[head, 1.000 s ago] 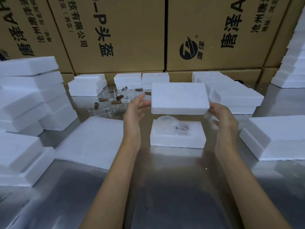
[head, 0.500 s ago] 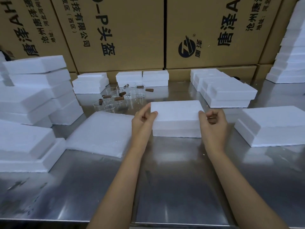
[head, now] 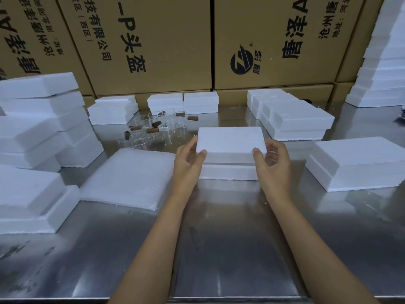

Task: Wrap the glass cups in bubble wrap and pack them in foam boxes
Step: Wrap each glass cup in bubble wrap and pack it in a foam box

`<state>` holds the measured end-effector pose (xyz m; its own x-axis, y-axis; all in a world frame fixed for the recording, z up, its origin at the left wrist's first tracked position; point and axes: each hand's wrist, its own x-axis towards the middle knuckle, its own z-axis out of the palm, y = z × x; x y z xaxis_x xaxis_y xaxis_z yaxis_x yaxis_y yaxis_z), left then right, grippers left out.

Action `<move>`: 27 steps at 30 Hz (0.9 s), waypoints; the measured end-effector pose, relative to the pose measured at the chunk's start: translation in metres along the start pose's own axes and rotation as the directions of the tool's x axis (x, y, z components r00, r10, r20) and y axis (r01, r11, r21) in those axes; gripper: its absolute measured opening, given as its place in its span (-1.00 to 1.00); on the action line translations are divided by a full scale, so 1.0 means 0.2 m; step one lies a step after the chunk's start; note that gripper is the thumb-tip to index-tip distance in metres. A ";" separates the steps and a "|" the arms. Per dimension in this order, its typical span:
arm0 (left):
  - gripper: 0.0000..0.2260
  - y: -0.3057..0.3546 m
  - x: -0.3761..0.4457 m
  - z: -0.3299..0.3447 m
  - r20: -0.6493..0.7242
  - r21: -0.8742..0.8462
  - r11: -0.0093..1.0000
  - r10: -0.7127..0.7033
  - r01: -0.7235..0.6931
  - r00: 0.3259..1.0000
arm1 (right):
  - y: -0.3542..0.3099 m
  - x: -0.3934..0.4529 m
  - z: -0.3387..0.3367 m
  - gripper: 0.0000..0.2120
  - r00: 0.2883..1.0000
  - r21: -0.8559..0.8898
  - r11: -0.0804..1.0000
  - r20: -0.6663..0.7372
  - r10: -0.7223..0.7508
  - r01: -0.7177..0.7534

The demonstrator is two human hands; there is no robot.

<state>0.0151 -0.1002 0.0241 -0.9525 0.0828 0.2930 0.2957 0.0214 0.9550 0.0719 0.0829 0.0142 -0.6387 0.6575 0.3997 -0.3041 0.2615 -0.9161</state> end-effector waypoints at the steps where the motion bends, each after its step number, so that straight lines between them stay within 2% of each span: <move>1: -0.66 -0.01 0.00 0.00 0.007 0.000 1.000 0.007 -0.007 1.000 | 0.00 0.00 0.00 -0.68 0.999 -0.024 0.999 0.030 -0.020 0.021; 4: -0.67 -0.03 0.01 0.01 0.023 0.056 0.996 0.067 -0.068 0.997 | 0.02 0.01 0.00 -0.69 0.993 -0.094 0.993 0.091 -0.070 0.078; 8: -0.71 -0.04 0.02 0.02 0.034 0.127 0.985 0.118 -0.121 0.992 | 0.03 0.01 0.00 -0.76 0.989 -0.154 0.981 0.101 -0.104 0.119; 15: -0.68 -0.06 0.01 0.05 0.085 0.153 0.985 0.073 -0.086 0.994 | 0.04 0.01 0.02 -0.71 0.989 -0.187 0.976 0.115 -0.094 0.115; 19: -0.67 -0.07 0.02 0.06 0.087 0.169 0.982 0.072 -0.086 0.994 | 0.04 0.01 0.03 -0.66 0.972 -0.273 0.937 0.144 -0.186 0.220; 22: -0.64 -0.09 0.03 0.06 0.060 0.278 0.946 0.153 -0.164 0.986 | 0.04 0.00 0.03 -0.67 0.950 -0.390 0.868 0.187 -0.251 0.306; 25: -0.63 -0.10 0.03 0.07 0.073 0.421 0.858 0.290 -0.293 0.954 | 0.04 -0.01 0.04 -0.68 0.931 -0.449 0.819 0.241 -0.275 0.358; 27: -0.61 -0.10 0.03 0.08 0.087 0.471 0.820 0.323 -0.325 0.942 | 0.04 -0.01 0.05 -0.67 0.924 -0.466 0.802 0.260 -0.280 0.374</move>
<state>0.0052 -0.0839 0.0057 -0.7957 0.1715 0.5809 0.5861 0.4595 0.6673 0.0637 0.0775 0.0069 -0.6894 0.3505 0.6340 -0.1534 0.7847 -0.6006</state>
